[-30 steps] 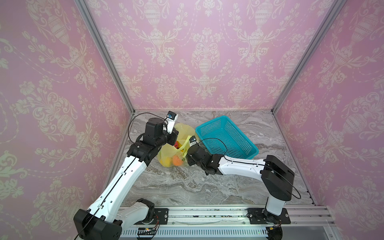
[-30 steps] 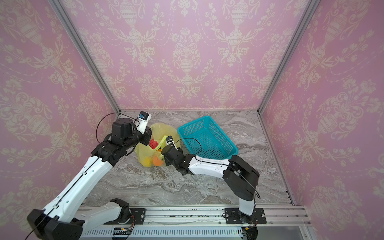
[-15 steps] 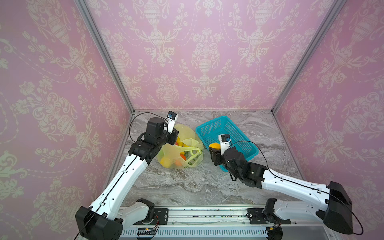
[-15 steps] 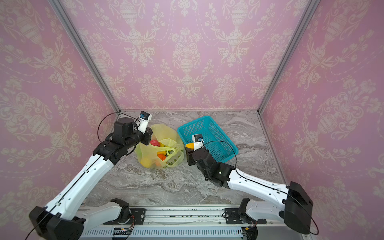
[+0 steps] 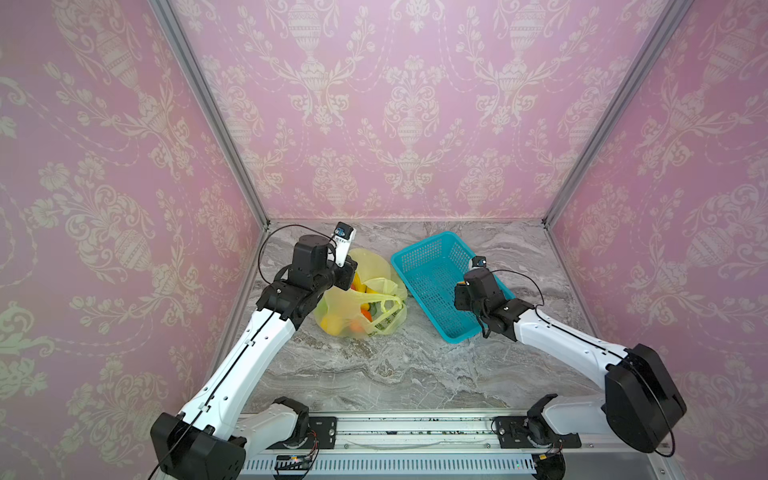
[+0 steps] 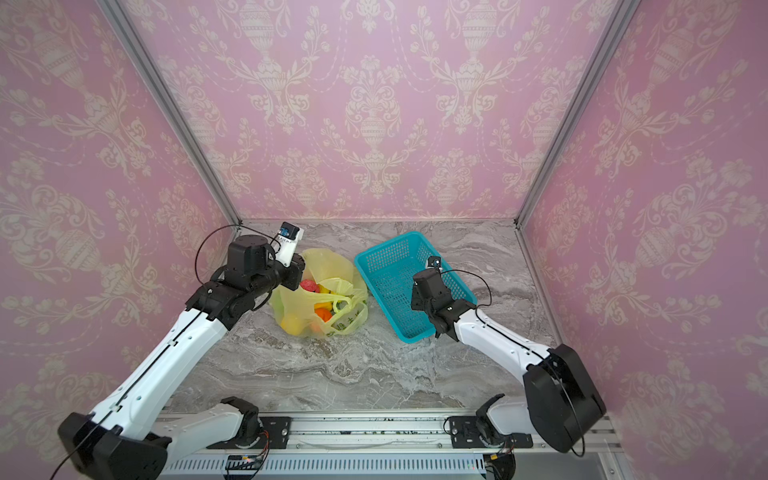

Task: Untie the knot of the plastic bag and take out the fruit
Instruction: 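Lift the yellow fruit out with the right gripper and carry it over the basket, then open the right gripper to drop the yellow fruit into the basket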

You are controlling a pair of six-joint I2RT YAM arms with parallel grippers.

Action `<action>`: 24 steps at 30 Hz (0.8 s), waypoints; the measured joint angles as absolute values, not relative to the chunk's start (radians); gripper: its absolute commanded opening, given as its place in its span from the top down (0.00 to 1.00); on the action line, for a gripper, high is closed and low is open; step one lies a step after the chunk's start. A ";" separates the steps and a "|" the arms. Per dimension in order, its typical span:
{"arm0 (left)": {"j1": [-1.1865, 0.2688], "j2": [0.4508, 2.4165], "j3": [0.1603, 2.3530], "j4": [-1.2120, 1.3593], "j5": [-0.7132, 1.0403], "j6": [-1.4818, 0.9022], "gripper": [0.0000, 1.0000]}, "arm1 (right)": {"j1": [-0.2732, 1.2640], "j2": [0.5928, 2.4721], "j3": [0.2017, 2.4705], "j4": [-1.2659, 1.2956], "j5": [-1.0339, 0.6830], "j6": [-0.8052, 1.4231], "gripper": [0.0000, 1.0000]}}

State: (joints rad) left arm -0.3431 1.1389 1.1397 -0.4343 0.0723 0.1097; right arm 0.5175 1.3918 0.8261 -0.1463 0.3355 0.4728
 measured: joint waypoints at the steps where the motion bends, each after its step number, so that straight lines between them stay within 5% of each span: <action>1: -0.343 1.139 1.140 -0.434 0.072 0.109 1.00 | 0.512 1.414 0.834 -0.155 0.328 0.472 0.76; 17: -0.343 1.033 1.074 -0.449 0.021 0.083 1.00 | 0.484 1.577 0.880 -0.215 0.362 0.431 0.60; 24: -0.343 1.026 1.057 -0.427 0.057 0.080 1.00 | 0.482 1.606 0.880 -0.212 0.344 0.413 0.34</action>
State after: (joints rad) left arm -0.3431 1.0264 1.0569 -0.4271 0.0570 0.0795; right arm 0.4820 1.6058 0.8799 -0.2123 0.3443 0.4133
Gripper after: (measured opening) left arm 0.047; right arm 0.584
